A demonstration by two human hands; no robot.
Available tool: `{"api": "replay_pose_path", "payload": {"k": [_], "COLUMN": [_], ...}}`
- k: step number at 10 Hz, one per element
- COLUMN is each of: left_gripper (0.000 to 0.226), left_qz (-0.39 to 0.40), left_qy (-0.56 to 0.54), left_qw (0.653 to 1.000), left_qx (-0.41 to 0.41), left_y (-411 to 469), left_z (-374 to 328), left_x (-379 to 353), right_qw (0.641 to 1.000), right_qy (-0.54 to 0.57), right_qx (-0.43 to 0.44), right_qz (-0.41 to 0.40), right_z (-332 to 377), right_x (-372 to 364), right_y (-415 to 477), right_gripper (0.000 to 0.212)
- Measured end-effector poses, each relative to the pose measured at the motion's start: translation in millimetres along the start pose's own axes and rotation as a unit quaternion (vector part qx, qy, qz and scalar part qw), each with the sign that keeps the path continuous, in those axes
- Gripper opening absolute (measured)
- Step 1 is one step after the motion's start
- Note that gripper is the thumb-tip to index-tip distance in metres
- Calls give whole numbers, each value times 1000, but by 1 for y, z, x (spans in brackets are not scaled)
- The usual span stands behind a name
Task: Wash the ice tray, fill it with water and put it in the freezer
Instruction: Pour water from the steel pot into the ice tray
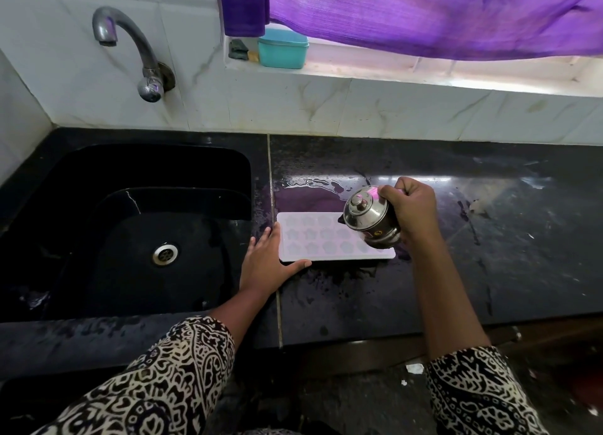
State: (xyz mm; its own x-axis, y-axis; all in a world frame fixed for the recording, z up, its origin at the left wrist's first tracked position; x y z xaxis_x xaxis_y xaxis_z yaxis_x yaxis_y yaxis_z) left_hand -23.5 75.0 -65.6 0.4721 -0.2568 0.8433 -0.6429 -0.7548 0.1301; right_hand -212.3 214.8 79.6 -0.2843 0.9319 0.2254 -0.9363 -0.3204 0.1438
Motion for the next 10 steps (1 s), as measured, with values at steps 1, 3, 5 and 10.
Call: {"api": "replay_pose_path", "payload": {"k": [1,3,5,10], "left_gripper": [111,112,111,112], "left_qz": [-2,-2,-3,-5], "left_qy": [-3,-2,-1,2], "left_qw": [1000,1000,1000,1000], "left_qx": [-2,-2,-4,-7], "left_y": [1,2,2,2], "left_z": [1,3,4,5], "left_x": [-2,-3,-5,-5], "right_qw": [1000,1000,1000,1000], "right_qy": [-2,-5,2,-10], "right_qx": [11,12,7,4], "right_qz": [-5,-6,-10,-22], "right_z": [1,1,0,0], "right_x": [0,0,2,6], "right_y": [0,0,0,2], "right_gripper": [41,40,38,37]}}
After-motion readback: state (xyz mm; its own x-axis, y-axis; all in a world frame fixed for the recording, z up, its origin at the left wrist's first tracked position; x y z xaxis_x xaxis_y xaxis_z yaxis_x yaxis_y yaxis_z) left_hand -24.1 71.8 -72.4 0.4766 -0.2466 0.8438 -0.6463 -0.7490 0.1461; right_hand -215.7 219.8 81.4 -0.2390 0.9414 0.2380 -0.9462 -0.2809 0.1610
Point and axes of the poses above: each hand's wrist, its own y-axis towards the middle knuckle, its own x-axis out of the back of the hand, z = x × y, the point moved 3 cm from there along y, towards the middle knuckle, and after that the axes turned 8 degrees about -z, right-handed, at the moved point
